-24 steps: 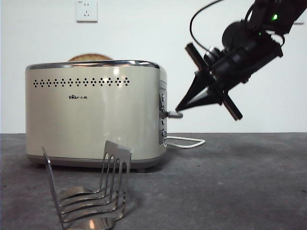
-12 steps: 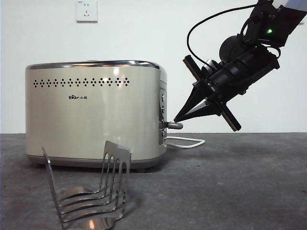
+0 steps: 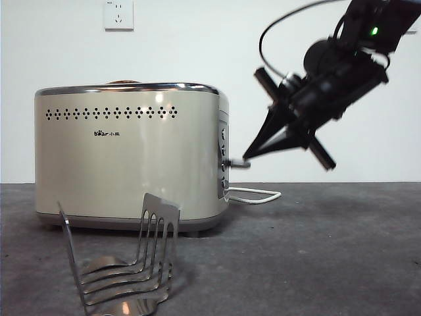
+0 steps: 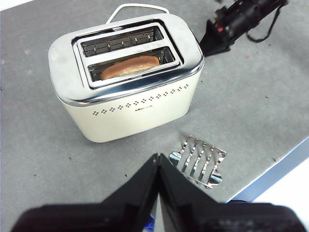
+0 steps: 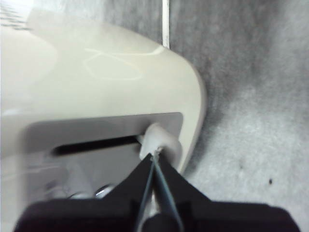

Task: Pick up a slice of bread from the rack,put the bread on the toaster,press the button

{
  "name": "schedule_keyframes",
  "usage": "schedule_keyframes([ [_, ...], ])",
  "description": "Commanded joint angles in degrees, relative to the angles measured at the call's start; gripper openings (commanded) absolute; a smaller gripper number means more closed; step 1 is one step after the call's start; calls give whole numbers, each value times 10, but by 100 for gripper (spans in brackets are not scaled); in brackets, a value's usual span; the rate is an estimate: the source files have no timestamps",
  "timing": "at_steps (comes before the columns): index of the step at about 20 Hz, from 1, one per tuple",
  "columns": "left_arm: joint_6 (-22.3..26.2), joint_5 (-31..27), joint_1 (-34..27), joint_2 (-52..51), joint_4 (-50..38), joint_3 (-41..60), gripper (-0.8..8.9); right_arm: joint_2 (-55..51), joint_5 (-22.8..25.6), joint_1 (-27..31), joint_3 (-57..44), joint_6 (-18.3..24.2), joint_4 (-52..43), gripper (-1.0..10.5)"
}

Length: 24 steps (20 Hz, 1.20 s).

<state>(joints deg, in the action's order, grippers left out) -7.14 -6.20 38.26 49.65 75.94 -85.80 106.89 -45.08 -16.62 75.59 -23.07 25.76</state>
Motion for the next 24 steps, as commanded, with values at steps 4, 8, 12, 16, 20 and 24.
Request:
schedule_keyframes([
  [4,-1,2,-1,0,-3,1,-5,-129,52,-2,-6,5,27,-3],
  [8,-1,2,-1,5,-3,1,-5,-275,152,-2,-3,26,83,-3],
  [12,-1,2,-1,22,-3,1,-5,-407,330,-2,31,50,167,-1],
  [16,-1,2,-1,63,-3,1,-5,-465,528,-2,93,84,257,-1],
  [20,-1,2,-1,118,-3,1,-4,-463,656,-2,168,84,367,0],
  [24,-1,3,-8,139,-3,1,-4,-460,696,-2,196,84,454,0],
])
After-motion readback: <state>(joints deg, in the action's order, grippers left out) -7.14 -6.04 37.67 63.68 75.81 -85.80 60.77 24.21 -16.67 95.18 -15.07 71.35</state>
